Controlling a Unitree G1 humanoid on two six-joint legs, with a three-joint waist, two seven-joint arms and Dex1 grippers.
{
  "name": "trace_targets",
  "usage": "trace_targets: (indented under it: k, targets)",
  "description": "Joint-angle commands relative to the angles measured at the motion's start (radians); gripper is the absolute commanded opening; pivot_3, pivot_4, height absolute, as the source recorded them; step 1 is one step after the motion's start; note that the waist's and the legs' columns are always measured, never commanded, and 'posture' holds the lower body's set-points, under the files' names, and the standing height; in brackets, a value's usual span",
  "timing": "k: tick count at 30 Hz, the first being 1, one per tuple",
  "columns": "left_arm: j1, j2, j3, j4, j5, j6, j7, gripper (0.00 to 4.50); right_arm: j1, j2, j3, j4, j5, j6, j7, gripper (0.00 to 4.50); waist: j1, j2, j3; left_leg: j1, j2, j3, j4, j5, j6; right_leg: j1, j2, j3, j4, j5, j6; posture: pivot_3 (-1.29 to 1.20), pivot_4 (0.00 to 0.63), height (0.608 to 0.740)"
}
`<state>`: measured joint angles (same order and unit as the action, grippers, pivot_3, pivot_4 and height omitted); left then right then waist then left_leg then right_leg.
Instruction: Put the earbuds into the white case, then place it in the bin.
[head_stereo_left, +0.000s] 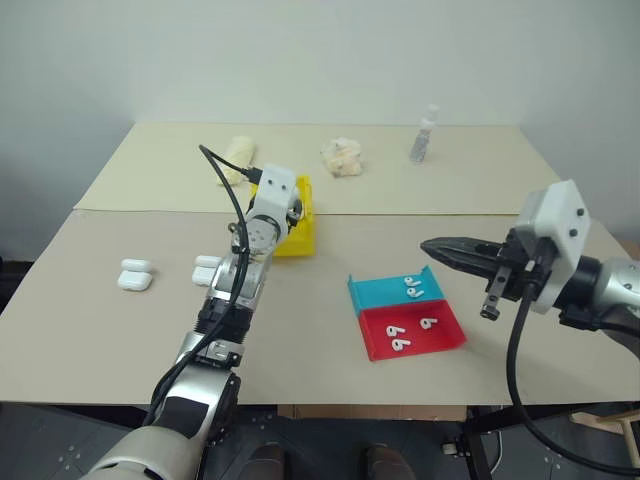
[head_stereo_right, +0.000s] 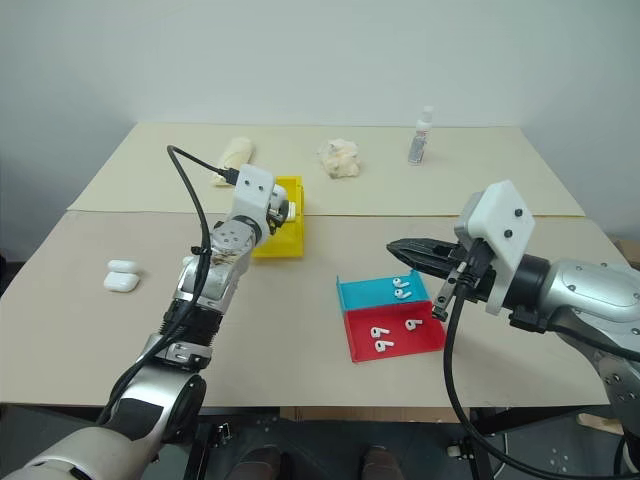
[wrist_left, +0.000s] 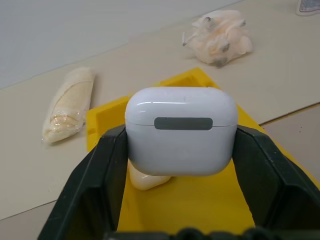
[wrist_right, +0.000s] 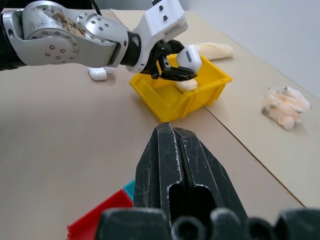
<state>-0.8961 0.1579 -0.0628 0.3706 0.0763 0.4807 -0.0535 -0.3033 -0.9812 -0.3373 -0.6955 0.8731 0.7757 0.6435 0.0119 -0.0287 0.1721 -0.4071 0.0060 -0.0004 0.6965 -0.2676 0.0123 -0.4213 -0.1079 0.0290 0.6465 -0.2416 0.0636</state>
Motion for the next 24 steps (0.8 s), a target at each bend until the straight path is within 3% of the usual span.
trace_targets:
  k: [1, 5, 12, 24]
  targets:
    - [-0.017, 0.004, -0.014, -0.033, 0.017, -0.042, -0.014, 4.48, 0.006, -0.012, -0.030, -0.023, -0.002, -0.006, -0.005, 0.00, 0.000, 0.000, 0.000, 0.000, 0.000, 0.000, 0.000, 0.000, 0.000, 0.000, 0.000, 0.000, 0.000, 0.000, 0.000, 0.00, 0.150, 0.740]
    - [0.029, 0.019, -0.008, -0.112, -0.025, -0.073, -0.097, 4.48, 0.023, -0.014, -0.027, -0.022, -0.016, -0.012, 0.002, 0.00, 0.000, 0.000, 0.000, 0.000, 0.000, 0.000, 0.000, 0.000, 0.000, 0.000, 0.000, 0.000, 0.000, 0.000, 0.000, 0.00, 0.150, 0.740]
    - [0.192, 0.152, 0.052, -0.377, -0.275, -0.014, -0.470, 4.48, 0.109, -0.062, -0.063, 0.008, -0.087, -0.065, 0.123, 0.00, -0.004, 0.000, 0.000, 0.001, 0.001, 0.000, 0.000, 0.000, 0.000, 0.000, 0.000, 0.000, 0.001, 0.000, 0.000, 0.00, 0.150, 0.740]
    - [0.480, 0.562, 0.219, -0.729, -0.565, 0.092, -0.876, 4.48, 0.343, -0.137, -0.269, 0.304, -0.297, -0.480, 0.659, 0.00, -0.005, 0.001, 0.000, 0.002, 0.001, 0.001, 0.000, 0.000, 0.000, 0.001, 0.000, 0.001, -0.004, 0.000, 0.000, 0.00, 0.150, 0.740]
